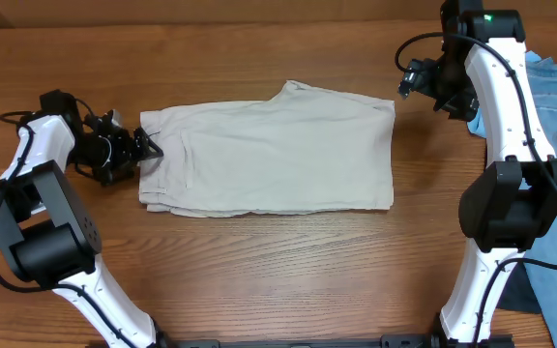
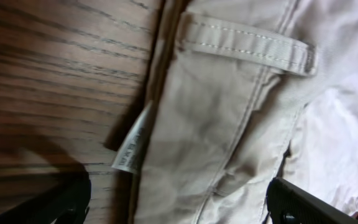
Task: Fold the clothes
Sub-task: 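Move the left gripper to the pants' left leg hem, then grasp the left hem with the left gripper and lift it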
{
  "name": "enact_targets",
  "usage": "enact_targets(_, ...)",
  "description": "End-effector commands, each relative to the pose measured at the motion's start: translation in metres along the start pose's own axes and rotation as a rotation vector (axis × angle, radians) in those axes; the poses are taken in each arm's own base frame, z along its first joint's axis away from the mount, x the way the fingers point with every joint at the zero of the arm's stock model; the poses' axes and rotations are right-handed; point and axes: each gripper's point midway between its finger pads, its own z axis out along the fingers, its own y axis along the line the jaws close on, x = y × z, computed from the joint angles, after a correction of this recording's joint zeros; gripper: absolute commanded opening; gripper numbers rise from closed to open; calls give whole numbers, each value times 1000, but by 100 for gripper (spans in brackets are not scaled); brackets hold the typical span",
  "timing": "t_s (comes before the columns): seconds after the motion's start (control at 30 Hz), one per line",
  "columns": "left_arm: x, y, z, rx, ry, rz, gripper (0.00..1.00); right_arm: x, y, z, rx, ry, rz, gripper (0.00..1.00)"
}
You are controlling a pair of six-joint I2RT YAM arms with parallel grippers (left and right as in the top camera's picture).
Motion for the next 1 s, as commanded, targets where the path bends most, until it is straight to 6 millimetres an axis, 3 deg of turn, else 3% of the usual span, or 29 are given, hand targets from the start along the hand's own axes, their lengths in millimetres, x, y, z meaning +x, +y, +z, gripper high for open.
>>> enact_targets(0.0,20,8,22,13,50,-11,93,0,2,-9,-16,-20,-5,100)
enact_targets(0.2,38,4,39,37,89,-4,87,-1,3,-9,-17,-24,-5,100)
enact_targets(0.33,46,-5,48,35,112,24,75,-1,3,-9,-17,-23,-5,100)
enact_targets(0.47,46,-12,54,33,113,42,44,-1,2,-9,-16,-22,-5,100)
enact_targets(0.57,44,-13,55,29,105,34,8,0,2,-9,-15,-19,-5,100)
enact_targets(0.6,42,-13,55,29,99,37,4,0,2,-9,-15,-19,-5,100)
enact_targets(0.8,25,-9,38,15,64,5,4,3,1,-8,-9,-6,-5,97)
enact_targets(0.97,9,23,3,-185,44,-119,4,13,5,-3,-35,40,-7,92)
